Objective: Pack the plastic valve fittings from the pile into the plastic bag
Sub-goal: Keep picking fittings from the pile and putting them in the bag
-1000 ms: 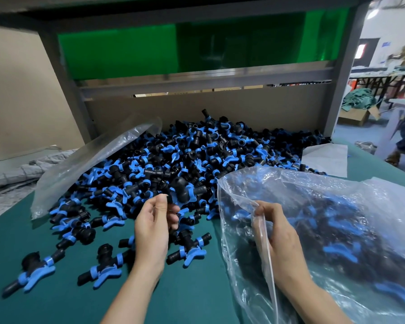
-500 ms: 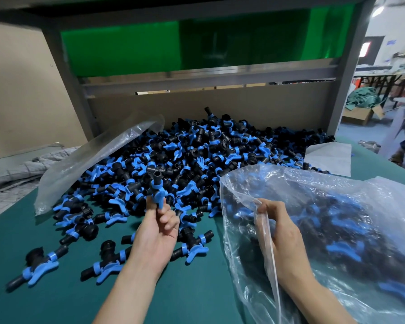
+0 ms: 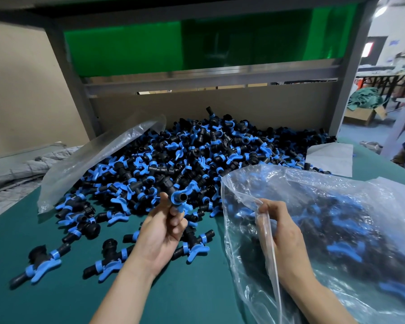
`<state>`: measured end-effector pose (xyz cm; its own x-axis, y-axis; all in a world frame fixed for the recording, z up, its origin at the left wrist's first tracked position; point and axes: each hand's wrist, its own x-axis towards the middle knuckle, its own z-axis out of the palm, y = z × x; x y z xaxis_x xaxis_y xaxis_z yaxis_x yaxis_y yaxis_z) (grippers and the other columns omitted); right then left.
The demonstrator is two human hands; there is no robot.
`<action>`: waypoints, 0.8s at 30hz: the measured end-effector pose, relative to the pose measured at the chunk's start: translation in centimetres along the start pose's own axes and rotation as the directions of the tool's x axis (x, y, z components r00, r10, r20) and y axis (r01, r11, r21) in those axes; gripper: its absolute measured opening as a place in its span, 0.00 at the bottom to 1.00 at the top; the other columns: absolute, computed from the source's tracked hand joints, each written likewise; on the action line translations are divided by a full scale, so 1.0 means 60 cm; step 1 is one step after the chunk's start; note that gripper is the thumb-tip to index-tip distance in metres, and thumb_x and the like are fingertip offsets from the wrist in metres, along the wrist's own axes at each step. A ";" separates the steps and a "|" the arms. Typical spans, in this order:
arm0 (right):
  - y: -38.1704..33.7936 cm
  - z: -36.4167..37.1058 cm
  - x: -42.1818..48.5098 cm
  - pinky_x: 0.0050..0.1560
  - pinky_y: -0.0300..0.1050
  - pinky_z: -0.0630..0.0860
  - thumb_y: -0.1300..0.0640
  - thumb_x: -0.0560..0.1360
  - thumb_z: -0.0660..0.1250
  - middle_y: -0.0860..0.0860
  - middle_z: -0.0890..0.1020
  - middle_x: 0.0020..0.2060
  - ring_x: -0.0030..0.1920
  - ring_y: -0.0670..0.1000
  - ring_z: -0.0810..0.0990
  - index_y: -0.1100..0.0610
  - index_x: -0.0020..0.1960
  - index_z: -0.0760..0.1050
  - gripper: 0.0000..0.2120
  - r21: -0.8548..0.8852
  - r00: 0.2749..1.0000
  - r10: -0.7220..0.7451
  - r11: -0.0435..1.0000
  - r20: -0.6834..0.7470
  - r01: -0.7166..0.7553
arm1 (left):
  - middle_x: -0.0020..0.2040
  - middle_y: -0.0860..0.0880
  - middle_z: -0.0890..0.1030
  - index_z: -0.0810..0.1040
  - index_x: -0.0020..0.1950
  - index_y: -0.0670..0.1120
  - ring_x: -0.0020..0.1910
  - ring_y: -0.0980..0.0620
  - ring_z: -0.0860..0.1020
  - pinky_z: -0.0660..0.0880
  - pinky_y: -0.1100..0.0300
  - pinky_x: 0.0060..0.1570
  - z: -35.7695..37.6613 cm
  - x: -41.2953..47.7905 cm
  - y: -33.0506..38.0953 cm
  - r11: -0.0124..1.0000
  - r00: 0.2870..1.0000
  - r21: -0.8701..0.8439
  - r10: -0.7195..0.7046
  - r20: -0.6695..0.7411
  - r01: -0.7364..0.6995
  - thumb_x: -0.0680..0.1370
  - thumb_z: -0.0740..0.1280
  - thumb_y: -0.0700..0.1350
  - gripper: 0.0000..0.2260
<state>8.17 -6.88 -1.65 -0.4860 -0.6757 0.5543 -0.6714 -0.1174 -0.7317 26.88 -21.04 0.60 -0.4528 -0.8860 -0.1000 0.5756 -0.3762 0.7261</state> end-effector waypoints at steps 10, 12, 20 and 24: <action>0.000 0.000 0.001 0.37 0.49 0.76 0.54 0.80 0.61 0.40 0.78 0.42 0.36 0.43 0.78 0.40 0.52 0.66 0.08 0.002 1.000 0.015 1.000 -0.005 -0.015 | 0.39 0.58 0.77 0.76 0.51 0.58 0.36 0.60 0.75 0.71 0.71 0.37 0.009 -0.018 -0.006 0.165 0.633 0.796 0.706 0.317 -0.583 0.80 0.64 0.54 0.02; -0.002 0.001 0.000 0.38 0.51 0.77 0.53 0.80 0.61 0.39 0.78 0.44 0.40 0.43 0.79 0.40 0.51 0.66 0.08 -0.010 1.000 0.008 1.000 -0.006 -0.008 | 0.45 0.56 0.77 0.75 0.55 0.52 0.43 0.60 0.76 0.70 0.75 0.43 0.004 -0.023 -0.016 -0.104 0.508 0.778 0.702 0.499 -0.620 0.80 0.65 0.51 0.06; -0.007 -0.002 0.000 0.40 0.49 0.77 0.55 0.81 0.62 0.40 0.79 0.46 0.44 0.40 0.80 0.41 0.50 0.66 0.09 -0.022 1.000 0.013 1.000 -0.003 -0.013 | 0.42 0.52 0.74 0.77 0.56 0.41 0.34 0.55 0.72 0.73 0.64 0.38 0.002 -0.021 -0.023 -0.369 0.396 0.682 0.602 0.693 -0.632 0.81 0.64 0.51 0.14; -0.011 -0.003 0.001 0.41 0.48 0.77 0.57 0.81 0.62 0.39 0.78 0.47 0.45 0.39 0.79 0.41 0.50 0.66 0.10 -0.028 1.000 0.019 0.999 0.009 -0.019 | 0.42 0.52 0.74 0.77 0.57 0.41 0.33 0.55 0.71 0.72 0.65 0.38 0.001 -0.019 -0.023 -0.377 0.390 0.682 0.606 0.693 -0.627 0.81 0.65 0.50 0.13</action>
<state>8.47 -6.72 -1.04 -0.4941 -0.6841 0.5366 -0.6773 -0.0841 -0.7309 26.57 -19.47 -0.24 -0.2996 -0.3851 0.8729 -0.3976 0.8821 0.2527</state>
